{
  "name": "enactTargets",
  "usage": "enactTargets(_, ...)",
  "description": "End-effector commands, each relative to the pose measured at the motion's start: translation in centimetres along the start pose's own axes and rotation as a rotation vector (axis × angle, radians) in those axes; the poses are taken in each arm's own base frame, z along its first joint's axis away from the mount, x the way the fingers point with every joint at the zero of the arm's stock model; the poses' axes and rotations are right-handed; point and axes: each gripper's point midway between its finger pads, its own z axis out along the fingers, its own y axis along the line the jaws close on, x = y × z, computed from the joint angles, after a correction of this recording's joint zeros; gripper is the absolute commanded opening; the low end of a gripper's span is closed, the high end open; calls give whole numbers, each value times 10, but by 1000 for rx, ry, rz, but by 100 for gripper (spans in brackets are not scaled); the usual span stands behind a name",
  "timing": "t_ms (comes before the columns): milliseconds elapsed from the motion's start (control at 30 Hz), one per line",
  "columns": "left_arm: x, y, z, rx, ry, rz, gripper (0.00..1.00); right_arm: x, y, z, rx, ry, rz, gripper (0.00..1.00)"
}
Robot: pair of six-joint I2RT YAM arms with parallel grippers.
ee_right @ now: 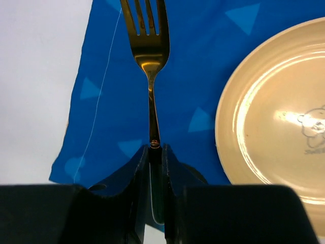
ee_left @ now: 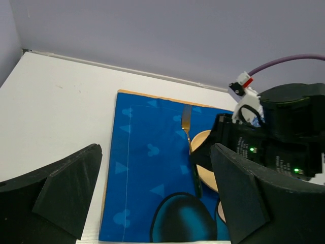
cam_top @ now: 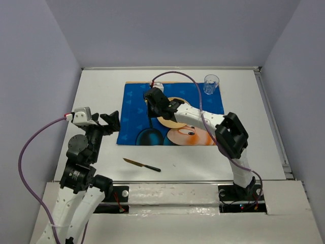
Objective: Set the dinner table for one person
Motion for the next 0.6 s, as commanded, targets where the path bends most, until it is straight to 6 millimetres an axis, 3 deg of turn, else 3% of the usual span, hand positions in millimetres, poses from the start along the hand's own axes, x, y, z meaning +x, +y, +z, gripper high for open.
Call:
enactTargets(0, -13, -4, -3, 12, -46, -16, 99, -38, 25, 11, -31, -111, 159, 0)
enactTargets(67, -13, -5, -4, 18, -46, -16, 99, -39, 29, 18, -35, -111, 168, 0)
enactTargets(200, -14, -9, -7, 37, -50, -19, 99, -20, 25, 42, -6, -74, 195, 0)
enactTargets(567, -14, -14, -9, 59, -48, -20, 99, 7, 13, 76, 22, -8, 241, 0)
